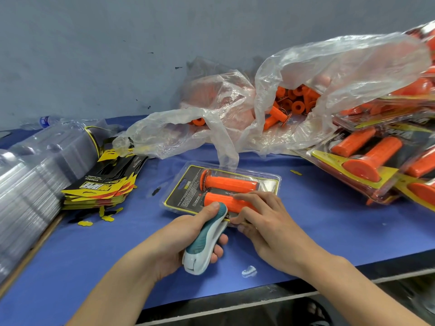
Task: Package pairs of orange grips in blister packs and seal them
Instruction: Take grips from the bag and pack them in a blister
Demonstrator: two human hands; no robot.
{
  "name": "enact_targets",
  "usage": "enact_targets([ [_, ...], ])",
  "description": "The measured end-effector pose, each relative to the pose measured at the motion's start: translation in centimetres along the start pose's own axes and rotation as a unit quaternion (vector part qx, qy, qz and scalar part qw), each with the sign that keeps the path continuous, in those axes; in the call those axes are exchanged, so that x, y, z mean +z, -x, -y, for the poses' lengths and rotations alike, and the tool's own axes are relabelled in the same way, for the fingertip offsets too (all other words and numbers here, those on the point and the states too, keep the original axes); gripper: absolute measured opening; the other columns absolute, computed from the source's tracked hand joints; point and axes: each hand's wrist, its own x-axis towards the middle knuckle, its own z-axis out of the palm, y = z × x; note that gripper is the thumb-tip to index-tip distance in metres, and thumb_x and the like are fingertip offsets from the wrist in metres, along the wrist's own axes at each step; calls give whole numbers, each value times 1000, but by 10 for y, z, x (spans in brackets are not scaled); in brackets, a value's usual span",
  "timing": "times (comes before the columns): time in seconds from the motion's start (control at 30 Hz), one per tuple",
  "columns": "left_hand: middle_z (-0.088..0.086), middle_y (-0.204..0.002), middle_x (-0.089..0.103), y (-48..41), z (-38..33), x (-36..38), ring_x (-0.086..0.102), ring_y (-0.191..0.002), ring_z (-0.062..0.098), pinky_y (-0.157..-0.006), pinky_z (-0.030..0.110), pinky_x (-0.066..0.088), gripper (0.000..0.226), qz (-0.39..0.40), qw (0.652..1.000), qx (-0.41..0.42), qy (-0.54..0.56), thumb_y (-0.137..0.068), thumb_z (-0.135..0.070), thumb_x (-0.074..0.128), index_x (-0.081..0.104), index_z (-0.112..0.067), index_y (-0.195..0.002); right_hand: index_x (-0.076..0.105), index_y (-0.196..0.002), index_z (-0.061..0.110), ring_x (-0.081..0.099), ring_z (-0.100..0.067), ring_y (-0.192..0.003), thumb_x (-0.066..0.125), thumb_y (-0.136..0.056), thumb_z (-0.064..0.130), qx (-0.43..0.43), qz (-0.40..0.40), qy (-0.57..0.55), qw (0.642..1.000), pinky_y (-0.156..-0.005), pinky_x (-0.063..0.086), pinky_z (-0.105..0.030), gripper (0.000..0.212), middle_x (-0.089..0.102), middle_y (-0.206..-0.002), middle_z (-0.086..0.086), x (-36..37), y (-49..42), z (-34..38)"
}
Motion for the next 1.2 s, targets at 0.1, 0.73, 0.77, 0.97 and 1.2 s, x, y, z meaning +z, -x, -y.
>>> enact_targets([
  [0.1, 14, -82, 69, -1, 1, 0, 62, -61, 24, -52, 29, 53, 61, 1, 1000, 2, 5, -84, -60, 60, 68, -3, -103, 60, -106, 24, 46, -23, -124, 56, -89, 28, 0, -16, 52, 999, -103, 40, -45, 17, 54, -135, 4, 0, -2, 4],
  [0.73, 17, -83, 69, 9, -1, -12, 61, -58, 25, -51, 28, 52, 72, 20, 999, -7, -28, -78, -67, 60, 65, -1, -106, 60, -126, 25, 62, -14, -108, 66, -88, 40, -46, -25, 126, 991, -99, 46, -40, 42, 64, -121, 11, 1, -23, 10],
  [0.77, 15, -85, 71, 15, -1, -23, 62, -58, 24, -51, 28, 52, 75, 10, 997, -16, -73, -74, -70, 61, 65, -2, -105, 62, -121, 28, 62, -15, -108, 69, -88, 38, -47, -27, 123, 991, -99, 46, -41, 36, 64, -123, 10, 1, -22, 8],
  [0.97, 5, -69, 72, 33, 6, -92, 65, -52, 22, -51, 29, 51, 69, -294, 916, 11, -273, -64, -73, 62, 59, -12, -95, 63, -104, 31, 58, -17, -119, 76, -79, 12, -37, -29, 135, 990, -109, 34, -47, 34, 60, -128, 8, -2, -12, -11],
  [1.2, 13, -124, 58, 17, 22, -117, 53, -113, 37, -86, 44, 46, 64, -482, 686, -12, -545, -86, -62, 55, 42, -16, -128, 63, -90, 32, 51, -30, -128, 78, -55, -9, 10, -21, 139, 990, -111, 34, -51, 56, 56, -135, -1, -11, -11, -24],
])
